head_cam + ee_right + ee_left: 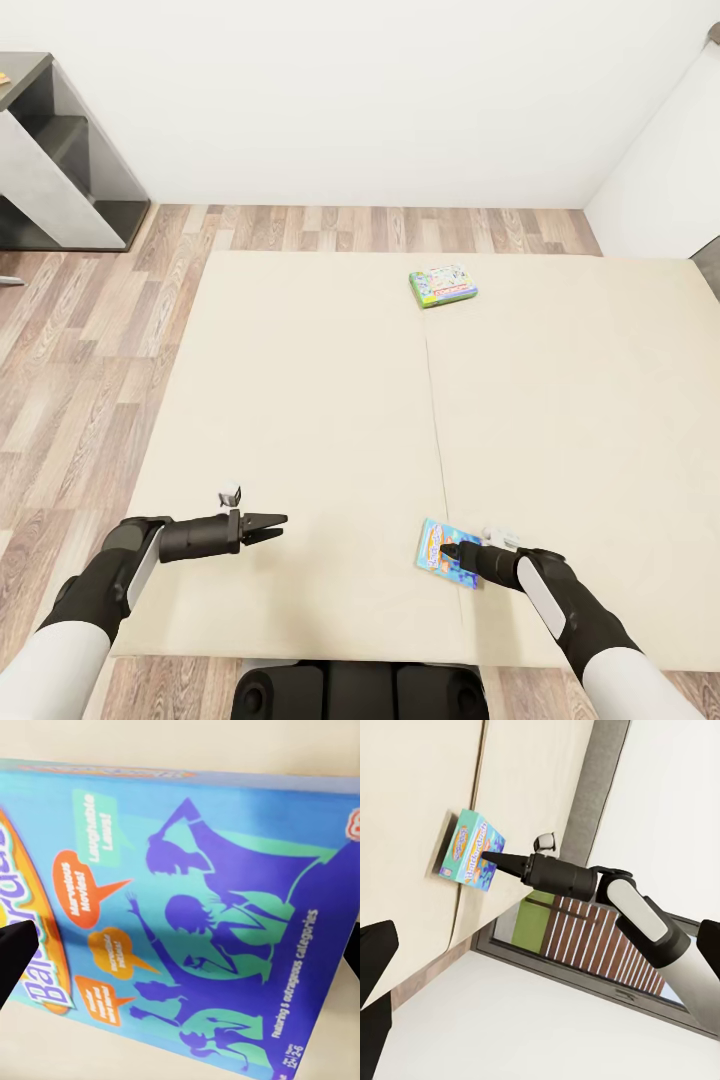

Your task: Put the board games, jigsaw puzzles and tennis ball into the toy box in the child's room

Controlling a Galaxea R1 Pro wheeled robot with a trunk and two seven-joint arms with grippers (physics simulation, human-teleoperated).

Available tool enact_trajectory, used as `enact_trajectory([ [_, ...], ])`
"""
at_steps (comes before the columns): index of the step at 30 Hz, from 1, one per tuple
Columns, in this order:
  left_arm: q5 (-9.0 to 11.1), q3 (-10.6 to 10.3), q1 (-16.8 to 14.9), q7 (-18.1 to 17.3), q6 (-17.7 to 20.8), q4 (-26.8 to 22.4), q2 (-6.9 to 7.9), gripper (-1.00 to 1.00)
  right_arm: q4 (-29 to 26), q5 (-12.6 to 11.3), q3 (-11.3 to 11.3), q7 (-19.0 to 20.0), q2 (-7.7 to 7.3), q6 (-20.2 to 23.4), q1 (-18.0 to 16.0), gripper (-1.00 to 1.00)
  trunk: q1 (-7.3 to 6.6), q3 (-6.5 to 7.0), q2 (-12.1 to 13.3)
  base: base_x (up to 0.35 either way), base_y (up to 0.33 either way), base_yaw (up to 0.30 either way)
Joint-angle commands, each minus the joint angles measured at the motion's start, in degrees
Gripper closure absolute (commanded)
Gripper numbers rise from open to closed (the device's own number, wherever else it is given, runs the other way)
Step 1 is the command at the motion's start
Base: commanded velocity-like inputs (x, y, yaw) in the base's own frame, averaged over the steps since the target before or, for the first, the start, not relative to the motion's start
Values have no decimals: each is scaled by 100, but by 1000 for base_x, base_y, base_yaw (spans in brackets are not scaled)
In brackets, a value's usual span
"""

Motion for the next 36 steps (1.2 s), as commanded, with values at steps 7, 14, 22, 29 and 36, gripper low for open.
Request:
enact_trajectory([
  [7, 13, 0, -3, -16, 60, -1, 1, -100, -6, -4, 15, 6, -5, 19, -1, -100, 1, -4, -5, 0, 0, 0],
  [14, 15, 0, -3, -16, 60, -1, 1, -100, -6, -4, 15, 6, -5, 19, -1, -100, 1, -4, -5, 0, 0, 0],
  [22, 15, 0, -6, -18, 60, -1, 1, -100, -6, -4, 15, 6, -5, 19, -1, -100, 1, -4, -5, 0, 26, 0],
  [29, 15, 0, -3, -16, 60, -1, 1, -100, -6, -4, 15, 6, -5, 19, -1, -100, 1, -4, -5, 0, 3, 0],
  [36, 15, 0, -2, -16, 60, -1, 1, -100, -6, -4, 15, 6, -5, 19, 0, -100, 1, -4, -5, 0, 38, 0],
])
